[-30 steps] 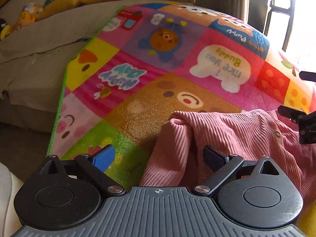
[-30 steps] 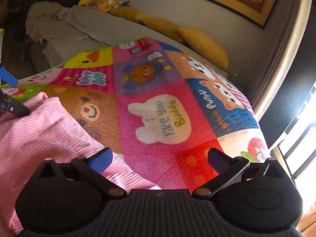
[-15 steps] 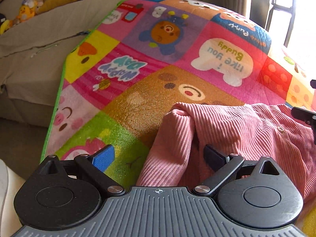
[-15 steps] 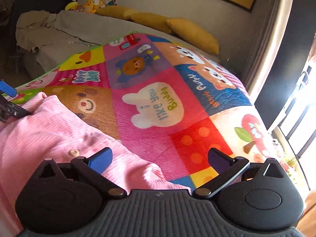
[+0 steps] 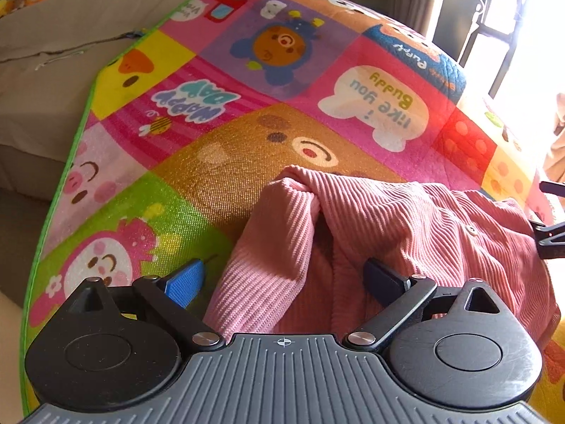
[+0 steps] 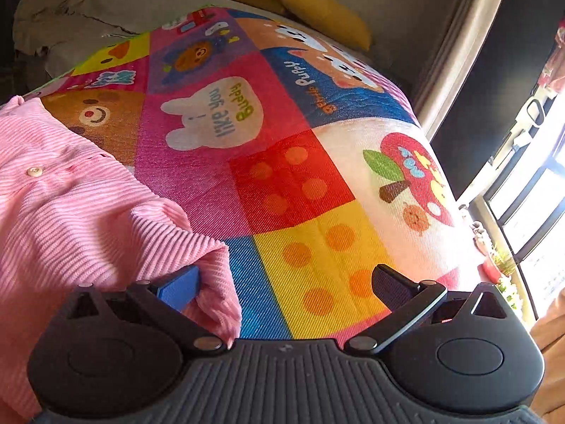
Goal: Fold clothes
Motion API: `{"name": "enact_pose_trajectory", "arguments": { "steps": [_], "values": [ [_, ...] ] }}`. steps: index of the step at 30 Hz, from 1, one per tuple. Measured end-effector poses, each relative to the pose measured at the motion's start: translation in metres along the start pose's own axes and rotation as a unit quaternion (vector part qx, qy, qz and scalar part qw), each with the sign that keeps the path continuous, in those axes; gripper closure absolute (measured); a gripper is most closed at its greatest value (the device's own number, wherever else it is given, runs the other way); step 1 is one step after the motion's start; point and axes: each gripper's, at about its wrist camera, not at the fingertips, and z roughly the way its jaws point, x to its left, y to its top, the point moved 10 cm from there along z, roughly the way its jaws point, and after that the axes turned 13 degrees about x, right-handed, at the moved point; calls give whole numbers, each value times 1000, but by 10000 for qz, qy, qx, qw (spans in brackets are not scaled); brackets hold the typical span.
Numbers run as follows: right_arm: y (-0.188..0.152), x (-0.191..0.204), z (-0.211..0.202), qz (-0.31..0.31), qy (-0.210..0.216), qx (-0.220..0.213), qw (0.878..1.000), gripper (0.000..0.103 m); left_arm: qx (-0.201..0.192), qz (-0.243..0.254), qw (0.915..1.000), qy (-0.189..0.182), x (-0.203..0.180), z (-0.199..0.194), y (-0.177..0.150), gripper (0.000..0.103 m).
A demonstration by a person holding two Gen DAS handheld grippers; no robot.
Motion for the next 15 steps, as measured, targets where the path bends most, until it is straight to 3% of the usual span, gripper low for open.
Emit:
{"name": "enact_pose_trajectory", "arguments": {
  "steps": [4, 6, 11, 13, 15],
  "values": [
    [18, -12, 18, 2, -762, -40, 9971, 0, 116, 241, 9984, -505, -24, -10, -14, 4],
    [20, -18, 8, 164, -757, -120, 9969, 0, 7, 431, 9986, -318, -30, -21, -19, 4],
    [3, -31, -35, 580, -518, -377, 9963, 0, -619, 408, 9970, 219, -25, -55, -7, 4],
    [-8, -35, -52, 792, -331, -452, 9953, 0, -867, 357, 9955, 144, -29, -68, 0, 4],
    [-19, -35, -67, 1048, 85, -520, 9931, 0, -978, 374, 9940, -324, -41, -77, 4, 4]
  ]
}}
